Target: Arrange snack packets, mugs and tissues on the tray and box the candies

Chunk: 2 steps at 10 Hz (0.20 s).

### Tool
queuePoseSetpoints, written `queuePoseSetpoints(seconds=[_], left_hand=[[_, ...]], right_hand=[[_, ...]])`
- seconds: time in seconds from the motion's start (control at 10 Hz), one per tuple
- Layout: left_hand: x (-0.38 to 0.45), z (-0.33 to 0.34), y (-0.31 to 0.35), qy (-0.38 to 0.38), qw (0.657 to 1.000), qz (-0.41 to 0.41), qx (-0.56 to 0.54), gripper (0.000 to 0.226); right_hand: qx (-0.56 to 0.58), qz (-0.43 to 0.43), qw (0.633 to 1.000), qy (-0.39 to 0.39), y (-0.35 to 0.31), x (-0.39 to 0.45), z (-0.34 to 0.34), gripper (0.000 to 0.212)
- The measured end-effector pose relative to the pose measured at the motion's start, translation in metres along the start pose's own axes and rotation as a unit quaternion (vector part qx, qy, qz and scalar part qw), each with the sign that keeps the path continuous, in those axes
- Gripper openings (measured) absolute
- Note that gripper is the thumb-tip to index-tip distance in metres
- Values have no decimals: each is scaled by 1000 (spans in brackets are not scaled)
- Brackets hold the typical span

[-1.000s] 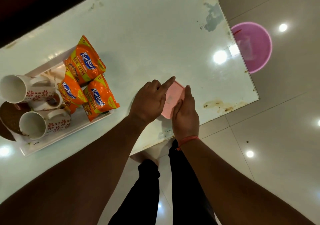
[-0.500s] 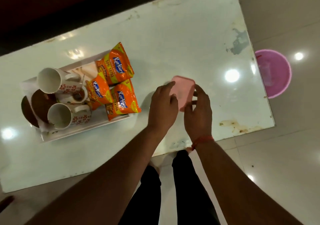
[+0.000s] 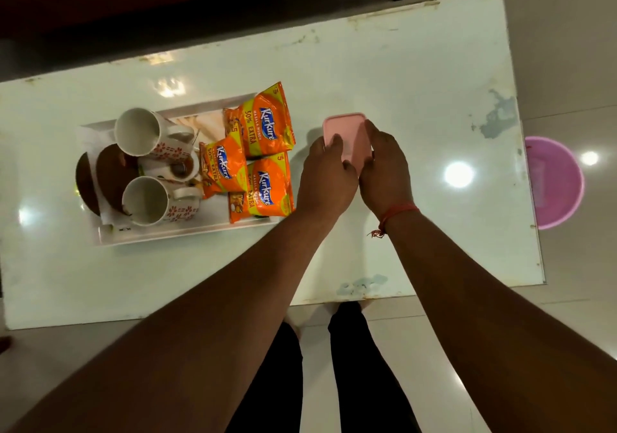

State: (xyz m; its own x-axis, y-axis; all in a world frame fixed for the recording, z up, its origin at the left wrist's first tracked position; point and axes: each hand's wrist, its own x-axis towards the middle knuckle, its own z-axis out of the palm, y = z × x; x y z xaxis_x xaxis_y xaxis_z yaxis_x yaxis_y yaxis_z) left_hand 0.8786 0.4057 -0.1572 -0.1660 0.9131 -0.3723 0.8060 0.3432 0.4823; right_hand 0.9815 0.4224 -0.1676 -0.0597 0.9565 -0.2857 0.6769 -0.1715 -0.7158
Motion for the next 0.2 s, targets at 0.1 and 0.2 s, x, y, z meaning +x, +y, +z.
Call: queuePoseSetpoints(seconds=[0.1, 0.2], left_hand=[[-1, 1, -3, -4, 999, 17, 39, 53], [-2, -7, -5, -5, 999, 2, 36, 58]], right_hand=[[1, -15, 1000, -3, 1, -2, 0, 61], [36, 25, 999, 16, -1, -2, -3, 67]])
